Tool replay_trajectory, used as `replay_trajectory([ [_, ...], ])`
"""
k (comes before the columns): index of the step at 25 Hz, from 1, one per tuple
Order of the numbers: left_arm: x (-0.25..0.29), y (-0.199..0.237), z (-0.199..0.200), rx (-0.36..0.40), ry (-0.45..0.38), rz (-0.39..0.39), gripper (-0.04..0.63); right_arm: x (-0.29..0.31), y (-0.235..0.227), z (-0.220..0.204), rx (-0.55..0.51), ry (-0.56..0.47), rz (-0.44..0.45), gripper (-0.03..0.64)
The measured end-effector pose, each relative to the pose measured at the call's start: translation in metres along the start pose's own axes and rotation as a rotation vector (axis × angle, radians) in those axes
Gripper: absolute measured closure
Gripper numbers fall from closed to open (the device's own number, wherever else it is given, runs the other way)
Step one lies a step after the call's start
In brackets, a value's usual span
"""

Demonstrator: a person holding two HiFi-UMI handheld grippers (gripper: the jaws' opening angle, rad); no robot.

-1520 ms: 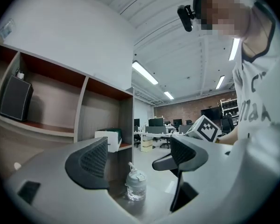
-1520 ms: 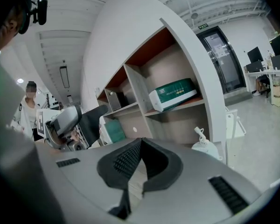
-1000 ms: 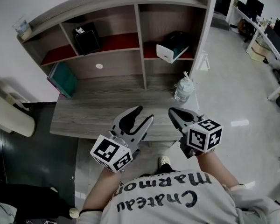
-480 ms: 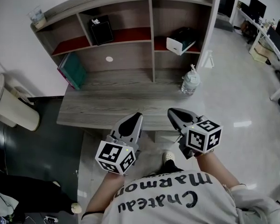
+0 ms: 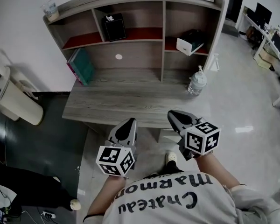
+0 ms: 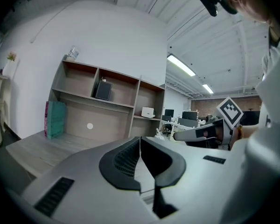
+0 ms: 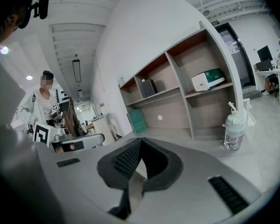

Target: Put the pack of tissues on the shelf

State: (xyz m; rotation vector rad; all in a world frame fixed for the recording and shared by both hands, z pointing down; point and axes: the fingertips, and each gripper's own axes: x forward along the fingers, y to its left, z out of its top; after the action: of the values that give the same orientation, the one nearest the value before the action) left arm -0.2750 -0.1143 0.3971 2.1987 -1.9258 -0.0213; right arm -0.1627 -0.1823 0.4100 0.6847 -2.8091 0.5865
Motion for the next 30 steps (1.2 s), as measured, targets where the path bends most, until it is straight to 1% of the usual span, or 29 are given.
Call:
replay_trajectory([
  [7,-0.01,0.01,-0.008,-0.01,0.019,0.025,0.572,0.006,0.006,0.0,-0.032,0.009,-0.017,0.606],
  [19,-0.018,0.022,-0.014,-0.018,0.021,0.061,0.572,0.01,0.01,-0.007,-0.019,0.021,-0.009,0.606],
  [30,-0.019,0.025,-0.016,-0.025,0.022,0.066,0.572,0.012,0.012,-0.006,-0.022,0.028,-0.009,0.606],
])
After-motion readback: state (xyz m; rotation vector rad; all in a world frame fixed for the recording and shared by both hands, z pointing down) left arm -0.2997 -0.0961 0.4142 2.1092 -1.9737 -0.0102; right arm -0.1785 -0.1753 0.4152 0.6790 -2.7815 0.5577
